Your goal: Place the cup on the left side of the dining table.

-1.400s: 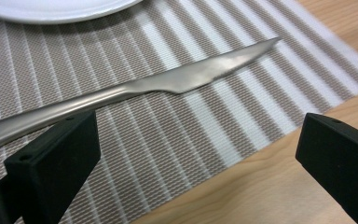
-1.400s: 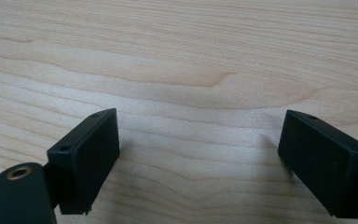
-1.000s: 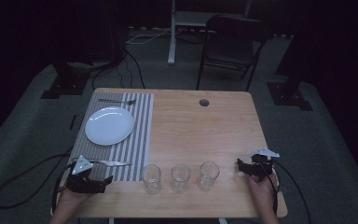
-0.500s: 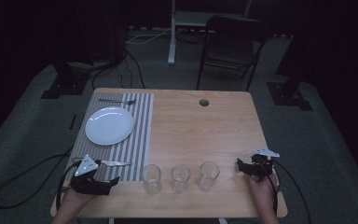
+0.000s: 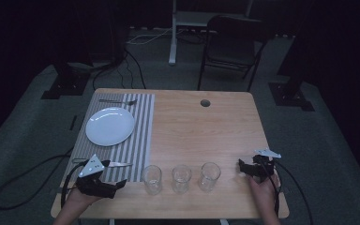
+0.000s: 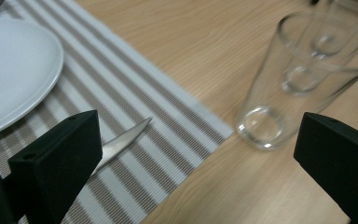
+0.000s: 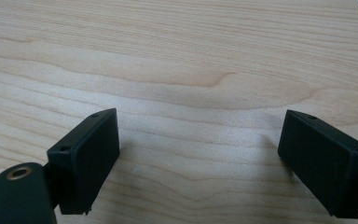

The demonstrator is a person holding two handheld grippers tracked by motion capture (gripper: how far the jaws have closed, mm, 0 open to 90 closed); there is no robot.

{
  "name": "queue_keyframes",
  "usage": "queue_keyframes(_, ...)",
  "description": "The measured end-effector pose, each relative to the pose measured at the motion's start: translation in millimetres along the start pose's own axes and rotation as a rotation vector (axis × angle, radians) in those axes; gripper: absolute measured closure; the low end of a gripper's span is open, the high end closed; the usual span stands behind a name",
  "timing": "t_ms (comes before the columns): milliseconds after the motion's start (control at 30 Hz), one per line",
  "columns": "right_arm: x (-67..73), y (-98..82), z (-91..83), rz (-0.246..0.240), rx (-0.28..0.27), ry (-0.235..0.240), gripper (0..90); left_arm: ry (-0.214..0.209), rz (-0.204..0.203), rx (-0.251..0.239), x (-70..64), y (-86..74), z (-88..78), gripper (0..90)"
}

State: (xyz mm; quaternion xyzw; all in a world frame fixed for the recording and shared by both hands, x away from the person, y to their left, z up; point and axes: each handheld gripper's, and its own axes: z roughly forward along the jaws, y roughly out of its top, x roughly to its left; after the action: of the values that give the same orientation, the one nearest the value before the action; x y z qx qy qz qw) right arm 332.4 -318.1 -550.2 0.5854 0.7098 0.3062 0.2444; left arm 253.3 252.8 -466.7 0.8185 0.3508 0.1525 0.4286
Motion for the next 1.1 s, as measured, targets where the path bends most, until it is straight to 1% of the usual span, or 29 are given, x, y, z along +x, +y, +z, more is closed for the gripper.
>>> queue_keyframes(67, 0.0, 0.0, 0.0, 0.000, 0.000, 0.000, 12.1, -0.021, 0.000, -0.014, -0.5, 4.2, -2.7, 1.4)
queue_keyframes(133, 0.0, 0.0, 0.0, 0.000, 0.000, 0.000, 12.1, -0.027, 0.009, -0.029, -1.6, 9.0, -4.9, 1.4)
queue_keyframes(233, 0.0, 0.0, 0.0, 0.000, 0.000, 0.000, 12.1, -0.040, 0.019, -0.038, -3.0, 17.5, -6.9, 1.4)
queue_keyframes(267, 0.0, 0.0, 0.0, 0.000, 0.000, 0.000, 12.1, -0.049, 0.026, -0.041, -3.6, 20.5, -7.3, 1.4)
queue_keyframes(333, 0.0, 0.0, 0.0, 0.000, 0.000, 0.000, 12.1, -0.050, 0.044, -0.039, -5.8, 26.8, -7.7, 1.4)
queue_keyframes(367, 0.0, 0.0, 0.0, 0.000, 0.000, 0.000, 12.1, -0.059, 0.052, -0.040, -6.6, 29.8, -7.9, 1.4)
queue_keyframes(400, 0.0, 0.0, 0.0, 0.000, 0.000, 0.000, 12.1, -0.060, 0.056, -0.045, -7.5, 32.9, -7.8, 1.4)
queue_keyframes(467, 0.0, 0.0, 0.0, 0.000, 0.000, 0.000, 12.1, -0.082, 0.065, -0.046, -9.3, 38.7, -6.9, 1.4)
queue_keyframes(500, 0.0, 0.0, 0.0, 0.000, 0.000, 0.000, 12.1, -0.083, 0.070, -0.046, -10.4, 41.4, -5.8, 1.4)
queue_keyframes(567, 0.0, 0.0, 0.0, 0.000, 0.000, 0.000, 12.1, -0.086, 0.088, -0.033, -13.0, 46.5, -2.6, 1.4)
queue_keyframes(633, 0.0, 0.0, 0.0, 0.000, 0.000, 0.000, 12.1, -0.105, 0.100, -0.025, -15.4, 51.2, 0.6, 1.4)
queue_keyframes(767, 0.0, 0.0, 0.0, 0.000, 0.000, 0.000, 12.1, -0.119, 0.130, -0.001, -20.4, 59.2, 8.7, 1.4)
queue_keyframes(867, -0.1, 0.0, 0.0, -0.001, 0.000, 0.000, 12.1, -0.130, 0.158, 0.028, -23.9, 65.3, 16.5, 1.4)
queue_keyframes(1033, -0.2, 0.0, 0.0, -0.002, 0.000, 0.000, 12.1, -0.161, 0.171, 0.029, -27.6, 77.4, 25.9, 1.4)
queue_keyframes(1100, -0.1, -0.1, 0.1, -0.001, -0.001, 0.000, 12.1, -0.166, 0.178, 0.036, -29.7, 80.9, 30.5, 1.4)
